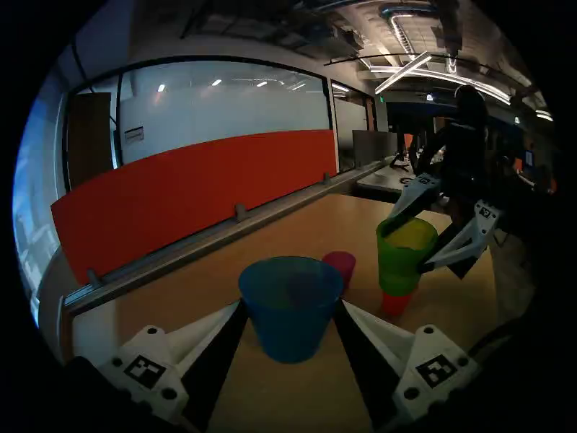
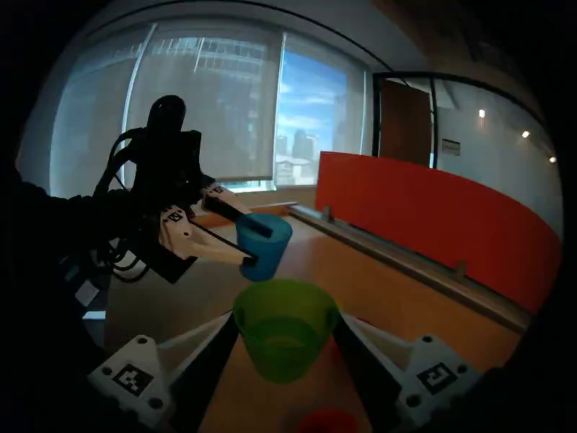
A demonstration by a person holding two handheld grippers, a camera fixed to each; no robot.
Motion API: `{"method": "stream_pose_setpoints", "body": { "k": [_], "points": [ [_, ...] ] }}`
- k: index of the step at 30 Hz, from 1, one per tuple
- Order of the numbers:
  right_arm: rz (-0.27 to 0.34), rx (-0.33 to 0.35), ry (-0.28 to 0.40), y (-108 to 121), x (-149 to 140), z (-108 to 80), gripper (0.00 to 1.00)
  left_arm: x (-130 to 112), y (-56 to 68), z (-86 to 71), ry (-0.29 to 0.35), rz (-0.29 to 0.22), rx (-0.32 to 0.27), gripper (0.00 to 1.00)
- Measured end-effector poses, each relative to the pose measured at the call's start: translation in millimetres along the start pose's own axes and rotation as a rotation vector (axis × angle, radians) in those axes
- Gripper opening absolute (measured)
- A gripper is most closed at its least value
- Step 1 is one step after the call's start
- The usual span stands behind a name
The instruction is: Pour water
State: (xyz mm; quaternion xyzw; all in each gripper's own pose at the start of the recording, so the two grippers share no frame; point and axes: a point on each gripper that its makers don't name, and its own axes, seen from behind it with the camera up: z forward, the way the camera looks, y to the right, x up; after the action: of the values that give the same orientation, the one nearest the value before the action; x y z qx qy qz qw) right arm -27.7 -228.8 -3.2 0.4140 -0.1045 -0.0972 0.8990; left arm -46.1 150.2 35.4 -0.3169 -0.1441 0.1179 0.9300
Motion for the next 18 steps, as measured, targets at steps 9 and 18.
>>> {"method": "stream_pose_setpoints", "body": {
  "k": [9, 18],
  "points": [
    [0.016, 0.023, -0.065, -3, -21, 9.2, 0.92, -35, 9.6, 3.8, -0.099, 0.035, -0.027, 0.84],
    [0.013, 0.039, -0.141, -6, -42, 19.4, 0.91, -67, 16.2, 11.6, -0.188, 0.058, -0.061, 0.84]
  ]
}}
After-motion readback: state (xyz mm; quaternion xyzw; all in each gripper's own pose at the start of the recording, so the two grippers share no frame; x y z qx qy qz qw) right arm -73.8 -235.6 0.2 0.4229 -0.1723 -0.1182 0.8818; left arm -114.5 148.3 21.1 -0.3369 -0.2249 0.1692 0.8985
